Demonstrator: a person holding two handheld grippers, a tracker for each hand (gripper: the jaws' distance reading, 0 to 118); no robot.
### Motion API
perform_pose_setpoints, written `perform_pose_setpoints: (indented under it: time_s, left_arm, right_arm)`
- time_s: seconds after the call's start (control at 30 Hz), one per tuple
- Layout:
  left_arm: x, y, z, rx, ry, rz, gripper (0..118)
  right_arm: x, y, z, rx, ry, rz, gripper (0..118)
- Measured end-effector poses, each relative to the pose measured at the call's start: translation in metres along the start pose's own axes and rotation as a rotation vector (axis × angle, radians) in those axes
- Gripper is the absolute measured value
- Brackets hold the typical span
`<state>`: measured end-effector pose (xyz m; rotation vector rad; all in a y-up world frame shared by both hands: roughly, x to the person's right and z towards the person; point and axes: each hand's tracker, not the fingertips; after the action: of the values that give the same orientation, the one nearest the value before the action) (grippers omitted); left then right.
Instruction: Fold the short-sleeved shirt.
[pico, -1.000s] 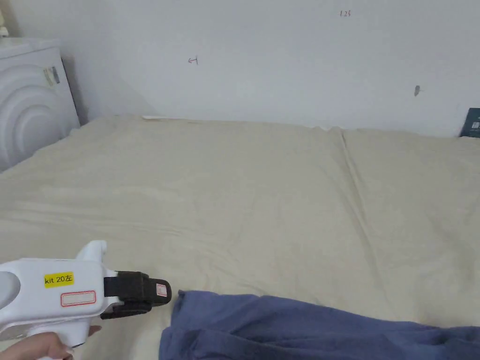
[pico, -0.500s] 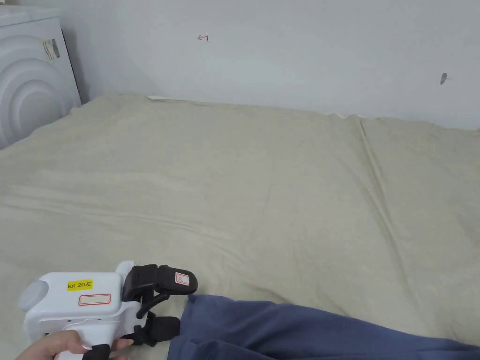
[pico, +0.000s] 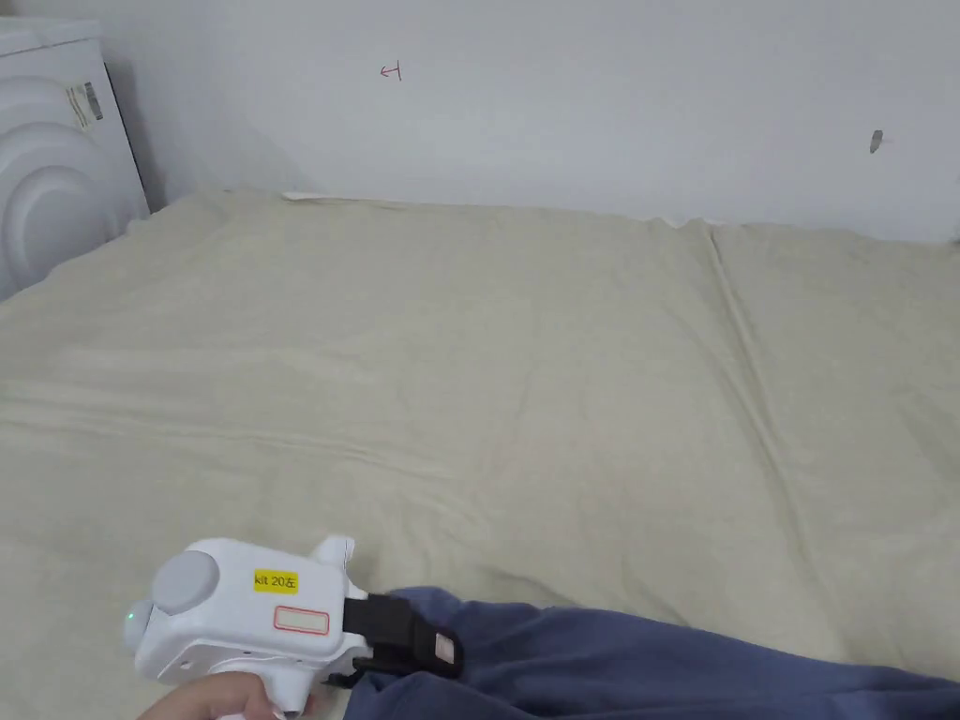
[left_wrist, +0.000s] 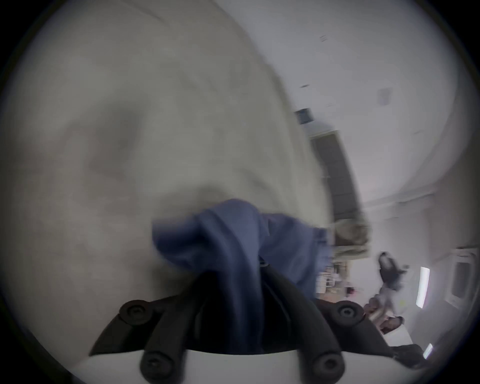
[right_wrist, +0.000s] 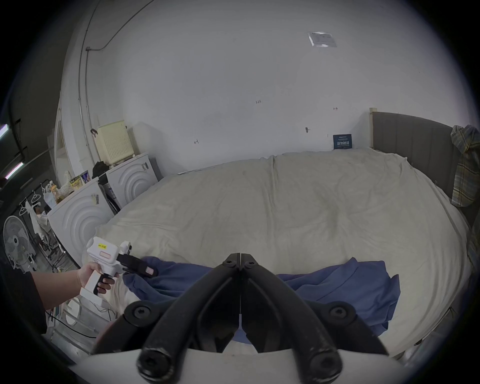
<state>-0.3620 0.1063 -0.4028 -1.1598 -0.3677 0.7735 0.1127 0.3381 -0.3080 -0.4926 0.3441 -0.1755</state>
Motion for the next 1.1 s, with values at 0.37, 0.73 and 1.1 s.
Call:
perform_pose_setpoints:
  time_s: [0.37, 0.73, 1.1]
  left_arm:
    - [0.136, -0.01, 0.043, 0.049, 0.436, -0.501, 8]
    - [0.132, 0.001, 0.076, 0.112, 0.787, -0.446, 8]
    - [0.249, -0.019, -0.104, -0.166, 0.305, -0.467, 15]
  right_arm:
    - [0.001, 0.007, -0.005, 0.022, -0.004, -0.047, 0]
    - [0.079, -0.036, -0.001, 0.014, 0.015, -0.05, 0]
    - [0.097, -0.053, 0.024, 0.057, 0.003, -0.071, 0]
